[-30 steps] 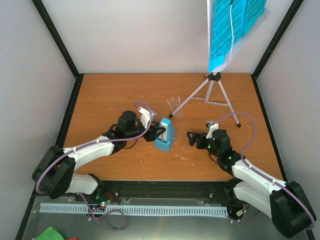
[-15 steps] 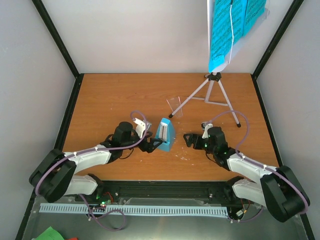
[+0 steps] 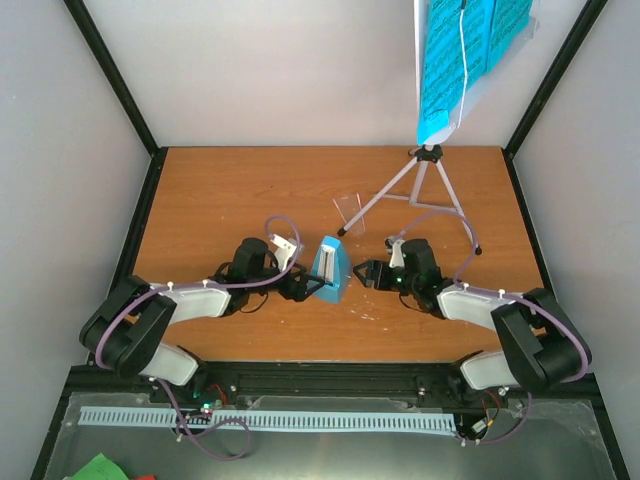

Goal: Pack up the instrument practice props

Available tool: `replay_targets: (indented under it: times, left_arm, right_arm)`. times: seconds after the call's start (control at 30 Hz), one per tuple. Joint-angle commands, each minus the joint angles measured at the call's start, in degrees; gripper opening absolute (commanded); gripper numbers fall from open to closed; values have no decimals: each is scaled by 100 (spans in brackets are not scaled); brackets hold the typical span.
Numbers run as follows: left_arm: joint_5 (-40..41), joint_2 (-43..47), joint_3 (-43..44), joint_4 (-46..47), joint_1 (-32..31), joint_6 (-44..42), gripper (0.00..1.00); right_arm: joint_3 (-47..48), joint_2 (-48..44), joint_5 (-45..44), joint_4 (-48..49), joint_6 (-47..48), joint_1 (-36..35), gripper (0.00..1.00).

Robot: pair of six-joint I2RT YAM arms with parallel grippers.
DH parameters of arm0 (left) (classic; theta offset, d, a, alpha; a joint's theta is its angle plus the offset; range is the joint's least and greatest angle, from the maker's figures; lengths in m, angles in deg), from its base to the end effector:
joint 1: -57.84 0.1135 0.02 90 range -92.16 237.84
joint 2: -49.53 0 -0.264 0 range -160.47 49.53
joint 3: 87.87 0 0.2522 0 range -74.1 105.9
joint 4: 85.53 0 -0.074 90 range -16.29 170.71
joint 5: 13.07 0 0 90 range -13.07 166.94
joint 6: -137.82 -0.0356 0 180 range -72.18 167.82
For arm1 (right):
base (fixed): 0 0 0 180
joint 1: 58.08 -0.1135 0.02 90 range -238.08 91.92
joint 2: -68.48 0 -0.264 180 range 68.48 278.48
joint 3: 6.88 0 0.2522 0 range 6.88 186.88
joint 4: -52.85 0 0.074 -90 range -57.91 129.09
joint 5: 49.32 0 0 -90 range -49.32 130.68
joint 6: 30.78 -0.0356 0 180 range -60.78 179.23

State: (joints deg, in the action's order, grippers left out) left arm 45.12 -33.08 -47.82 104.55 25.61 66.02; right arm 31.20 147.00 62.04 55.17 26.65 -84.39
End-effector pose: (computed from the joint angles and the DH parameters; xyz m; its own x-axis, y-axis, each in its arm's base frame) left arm 0.2097 -0.1544 0.1487 -0.6906 0.1216 -0.7130 0.6460 0.5471 -0.5324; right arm 0.2127 0.1196 0.1425 -0.8268 0.1505 -0.5420 -0.2664 0.7438 0.6130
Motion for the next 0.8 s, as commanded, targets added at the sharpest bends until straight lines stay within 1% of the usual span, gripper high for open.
replay_targets:
  times: [0.0, 0.23, 0.4, 0.53, 0.63, 0.77]
  left_arm:
    - [-189, -76, 248, -1, 24, -168, 88]
    - [-261, 122, 69, 7, 19, -8, 88]
    - [-249, 361, -115, -16, 2, 273, 87]
    - [-394, 432, -324, 185, -26, 582, 87]
    - [-384, 478, -396, 249, -99, 786, 87]
    - [-184, 923, -491, 172, -134, 1091, 88]
  right_arm:
    - [268, 210, 278, 155, 69, -48, 77]
    - [685, 650, 399, 99, 266, -165, 76]
    - [1143, 1087, 508, 66, 392, -304, 75]
    - [1386, 1243, 475, -28, 470, -375, 75]
    - [1318, 1039, 118, -123, 529, -375, 77]
    - [999, 424, -841, -450, 659, -330, 76]
